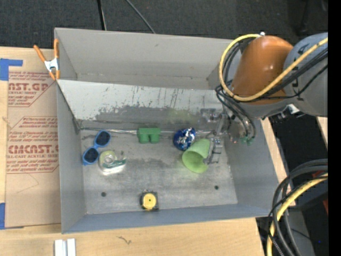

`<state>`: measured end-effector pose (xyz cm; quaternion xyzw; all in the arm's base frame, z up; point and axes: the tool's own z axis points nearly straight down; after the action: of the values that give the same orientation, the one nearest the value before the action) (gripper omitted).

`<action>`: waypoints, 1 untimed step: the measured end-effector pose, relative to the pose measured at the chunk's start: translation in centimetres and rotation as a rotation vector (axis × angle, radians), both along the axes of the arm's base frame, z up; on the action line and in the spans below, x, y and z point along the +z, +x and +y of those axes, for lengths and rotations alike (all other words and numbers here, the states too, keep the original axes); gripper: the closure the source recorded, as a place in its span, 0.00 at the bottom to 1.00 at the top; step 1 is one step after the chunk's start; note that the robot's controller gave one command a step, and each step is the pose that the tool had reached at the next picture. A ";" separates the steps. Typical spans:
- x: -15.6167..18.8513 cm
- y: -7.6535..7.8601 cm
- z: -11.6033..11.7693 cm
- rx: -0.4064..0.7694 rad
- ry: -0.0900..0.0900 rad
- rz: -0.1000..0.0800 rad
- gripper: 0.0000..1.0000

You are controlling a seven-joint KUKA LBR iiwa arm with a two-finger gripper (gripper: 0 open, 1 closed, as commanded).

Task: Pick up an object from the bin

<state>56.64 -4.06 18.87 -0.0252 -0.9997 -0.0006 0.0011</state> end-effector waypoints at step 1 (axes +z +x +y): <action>-11.5 -1.4 1.3 0.059 0.000 0.002 0.00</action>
Offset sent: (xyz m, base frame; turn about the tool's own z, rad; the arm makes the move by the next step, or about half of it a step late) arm -0.0118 0.0125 -0.1104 -0.0585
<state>55.29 -2.73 7.40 0.0041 -1.0000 -0.0005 0.0022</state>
